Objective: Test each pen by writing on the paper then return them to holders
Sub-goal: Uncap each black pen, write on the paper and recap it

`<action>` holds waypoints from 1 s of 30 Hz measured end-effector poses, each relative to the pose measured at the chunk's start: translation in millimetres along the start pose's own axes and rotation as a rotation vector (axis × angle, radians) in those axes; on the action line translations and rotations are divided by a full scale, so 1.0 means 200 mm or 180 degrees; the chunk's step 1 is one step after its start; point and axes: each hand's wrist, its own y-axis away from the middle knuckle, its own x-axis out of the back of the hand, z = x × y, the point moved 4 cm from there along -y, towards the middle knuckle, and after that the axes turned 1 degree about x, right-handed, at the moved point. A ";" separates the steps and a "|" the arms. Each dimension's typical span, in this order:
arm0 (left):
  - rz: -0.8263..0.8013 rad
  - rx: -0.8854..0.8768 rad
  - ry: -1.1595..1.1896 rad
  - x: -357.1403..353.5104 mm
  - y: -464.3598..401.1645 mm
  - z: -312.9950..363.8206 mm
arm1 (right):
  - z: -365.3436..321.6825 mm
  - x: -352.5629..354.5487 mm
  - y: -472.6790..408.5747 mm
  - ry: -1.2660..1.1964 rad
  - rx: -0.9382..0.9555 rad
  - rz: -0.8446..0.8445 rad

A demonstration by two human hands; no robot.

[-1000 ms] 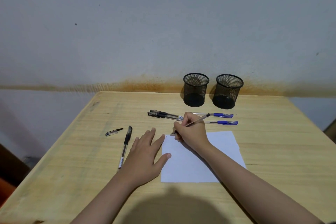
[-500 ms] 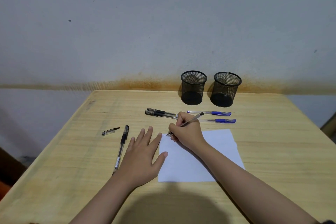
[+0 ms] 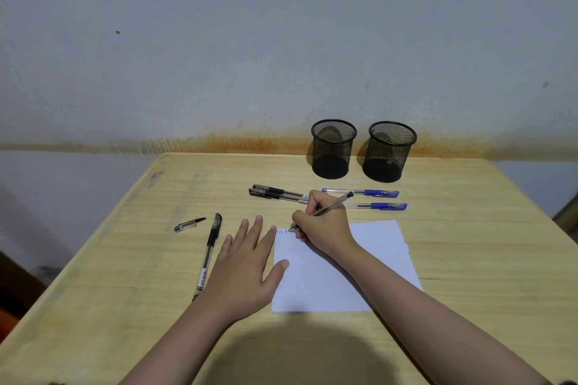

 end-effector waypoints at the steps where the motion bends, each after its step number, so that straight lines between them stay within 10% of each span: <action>1: 0.0001 -0.0003 0.0004 0.00 0.00 0.00 | 0.00 0.00 0.00 0.0020 -0.0009 -0.0004; 25: -0.0084 -0.0037 -0.0074 0.02 0.00 0.01 | 0.05 0.04 -0.02 -0.0509 -0.0325 0.0328; 30: 0.0744 -0.0155 0.0299 0.18 0.00 -0.02 | 0.07 0.04 -0.04 -0.1446 -0.0484 0.0215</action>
